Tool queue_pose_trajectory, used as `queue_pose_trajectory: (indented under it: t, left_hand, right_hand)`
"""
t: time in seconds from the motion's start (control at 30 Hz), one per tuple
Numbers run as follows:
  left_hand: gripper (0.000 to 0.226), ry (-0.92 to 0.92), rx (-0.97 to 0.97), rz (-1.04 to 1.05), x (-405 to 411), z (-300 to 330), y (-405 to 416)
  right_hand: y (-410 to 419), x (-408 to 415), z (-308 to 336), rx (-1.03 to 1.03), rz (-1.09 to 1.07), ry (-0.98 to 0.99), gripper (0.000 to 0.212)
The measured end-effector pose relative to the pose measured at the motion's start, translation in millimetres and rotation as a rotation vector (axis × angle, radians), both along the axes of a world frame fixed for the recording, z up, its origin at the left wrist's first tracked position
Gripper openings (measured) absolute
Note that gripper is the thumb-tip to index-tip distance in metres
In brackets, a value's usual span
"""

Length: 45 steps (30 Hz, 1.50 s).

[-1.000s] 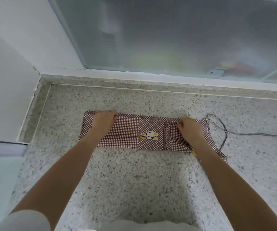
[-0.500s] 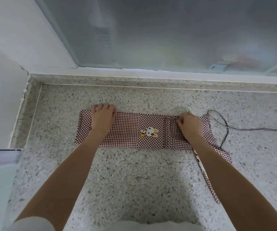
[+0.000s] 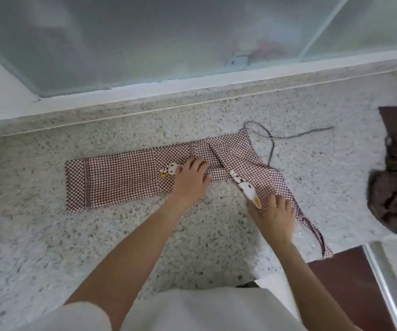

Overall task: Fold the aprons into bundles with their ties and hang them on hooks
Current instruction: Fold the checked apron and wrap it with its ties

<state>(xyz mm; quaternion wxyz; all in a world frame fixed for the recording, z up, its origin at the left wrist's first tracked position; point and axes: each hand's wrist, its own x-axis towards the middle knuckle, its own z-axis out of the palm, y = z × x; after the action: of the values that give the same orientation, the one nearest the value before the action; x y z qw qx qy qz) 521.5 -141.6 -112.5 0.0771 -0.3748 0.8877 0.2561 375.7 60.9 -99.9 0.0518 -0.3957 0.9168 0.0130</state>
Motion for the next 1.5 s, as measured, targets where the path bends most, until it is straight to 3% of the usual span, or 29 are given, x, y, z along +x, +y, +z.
queue_pose_trajectory:
  t: [0.13,0.23,0.37,0.5,0.67,0.83,0.97,1.07,1.17,1.27,1.5]
  left_hand:
    - [0.040,-0.016,-0.091,-0.003,0.5,0.3,3.5]
    - [0.041,-0.029,-0.129,-0.038,7.4,1.1,6.0]
    - [0.049,-0.020,-0.105,-0.012,20.9,3.7,3.6]
    - [0.047,-0.032,-0.096,0.043,27.7,3.4,1.6]
    - [0.036,-0.103,-0.157,0.210,7.4,5.0,9.2]
    - [0.046,-0.249,-0.269,0.248,-25.6,7.7,15.9]
    - [0.062,-0.139,-0.192,0.164,-50.4,5.7,22.8]
    - [0.085,-0.159,-0.139,0.102,-71.2,-2.0,27.1]
    - [0.097,-0.205,-0.117,0.090,-80.1,-11.6,29.8]
    - [0.095,-0.209,-0.104,0.117,-80.6,-19.9,33.1]
    - [0.094,-0.166,-0.138,0.138,-79.5,-33.0,34.7]
  right_hand:
    - [34.1,-9.6,-4.5,0.073,-0.072,-0.043,0.035]
    - [45.0,-21.0,5.6,-0.074,-0.039,-0.046,0.030]
    - [26.8,-58.8,38.2,-0.295,-0.185,-0.154,0.019]
    - [-7.4,-109.1,53.6,-0.388,-0.193,-0.128,0.024]
    - [-54.6,-173.1,43.2,-0.331,-0.196,-0.221,0.030]
    - [-74.1,-211.4,18.6,-0.279,-0.165,-0.407,0.031]
    - [-56.0,-216.8,12.5,-0.291,-0.129,-0.599,0.049]
    - [-39.4,-215.9,5.8,-0.332,-0.026,-0.710,0.054]
    - [-40.8,-215.1,-0.7,-0.372,0.077,-0.606,0.046]
    - [-46.0,-217.6,-4.4,-0.373,0.113,-0.471,0.045]
    - [-42.2,-222.3,-14.1,-0.055,0.270,-0.212,0.063]
